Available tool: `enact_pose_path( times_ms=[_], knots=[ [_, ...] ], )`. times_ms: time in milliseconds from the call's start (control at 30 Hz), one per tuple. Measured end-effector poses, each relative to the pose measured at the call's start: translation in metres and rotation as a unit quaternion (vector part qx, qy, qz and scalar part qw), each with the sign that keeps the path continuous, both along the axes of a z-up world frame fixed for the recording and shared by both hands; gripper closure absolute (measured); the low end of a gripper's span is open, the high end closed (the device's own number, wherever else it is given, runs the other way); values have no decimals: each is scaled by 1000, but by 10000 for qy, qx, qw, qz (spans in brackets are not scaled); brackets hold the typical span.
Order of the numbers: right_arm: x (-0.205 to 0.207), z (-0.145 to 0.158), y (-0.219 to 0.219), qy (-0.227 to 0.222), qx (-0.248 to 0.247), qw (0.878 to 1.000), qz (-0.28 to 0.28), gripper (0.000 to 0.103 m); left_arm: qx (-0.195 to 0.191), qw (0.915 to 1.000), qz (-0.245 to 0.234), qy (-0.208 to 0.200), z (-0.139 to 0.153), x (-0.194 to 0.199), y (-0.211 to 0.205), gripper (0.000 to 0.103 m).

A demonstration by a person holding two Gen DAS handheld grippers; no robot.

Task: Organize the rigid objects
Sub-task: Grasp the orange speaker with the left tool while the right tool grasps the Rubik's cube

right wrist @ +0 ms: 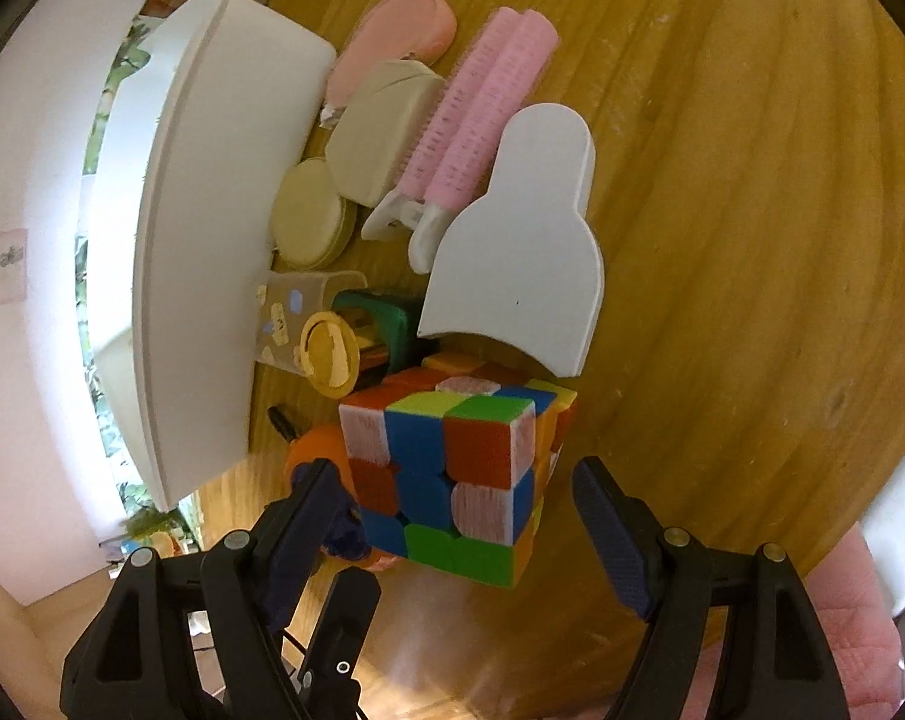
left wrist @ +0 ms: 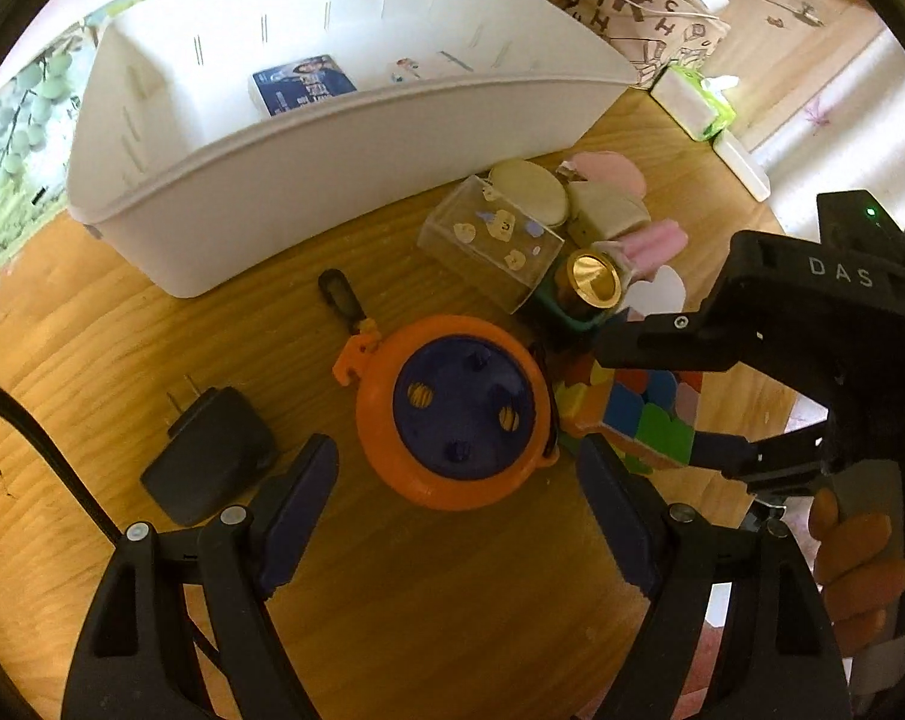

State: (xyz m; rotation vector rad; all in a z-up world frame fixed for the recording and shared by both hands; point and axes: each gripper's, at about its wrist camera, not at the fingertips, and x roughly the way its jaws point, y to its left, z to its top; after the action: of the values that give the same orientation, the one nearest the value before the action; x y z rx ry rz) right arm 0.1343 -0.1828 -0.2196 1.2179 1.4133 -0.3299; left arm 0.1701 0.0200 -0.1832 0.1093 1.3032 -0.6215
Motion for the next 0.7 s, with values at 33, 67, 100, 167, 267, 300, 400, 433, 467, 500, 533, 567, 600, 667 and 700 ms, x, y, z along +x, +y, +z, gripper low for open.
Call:
enact_pose_path(
  times_ms=[33,67,100,167,267,300,400,433,467,500,533,567,600,667,700],
  knots=[
    [3,-1,1,32,-2,10000,-17,23,10,10000,39,6,-1,1,-1,19],
    [9,-1,4,69,10,10000,-44,23,16,10000,71,8,-2,3,-2,19],
    [9,-3,4,74,30,10000,-48,23,12,9999,113,19,-3,4,-3,19],
    [12,-6,4,118,40,9999,-9,23,11,9998,194,60,-6,6,-3,19],
    [13,-10,4,204,37,9998,50,25,59,9994,305,123,-9,10,-5,19],
    [13,-11,6,228,55,9997,57,29,89,9993,345,132,-10,11,-5,19],
    [16,-16,10,310,131,9994,80,33,121,9990,416,148,-11,13,-4,19],
    [18,-18,11,319,159,9993,109,34,134,9989,433,156,-12,13,-4,19],
    [19,-18,11,324,158,9993,123,34,152,9987,454,170,-13,14,-4,19],
    [21,-19,12,339,153,9992,146,34,163,9986,476,185,-14,15,-3,19],
    [23,-21,14,348,151,9991,177,34,150,9984,501,205,-15,16,-3,19],
    [24,-22,15,346,159,9991,182,34,138,9982,530,231,-15,17,-2,19],
    [24,-23,16,348,161,9991,197,35,131,9981,546,254,-16,17,-3,19],
    [25,-23,17,357,131,9990,249,35,143,9978,568,314,-17,17,-4,19],
    [25,-23,18,370,104,9989,264,35,147,9976,590,331,-17,17,-4,19]
  ],
)
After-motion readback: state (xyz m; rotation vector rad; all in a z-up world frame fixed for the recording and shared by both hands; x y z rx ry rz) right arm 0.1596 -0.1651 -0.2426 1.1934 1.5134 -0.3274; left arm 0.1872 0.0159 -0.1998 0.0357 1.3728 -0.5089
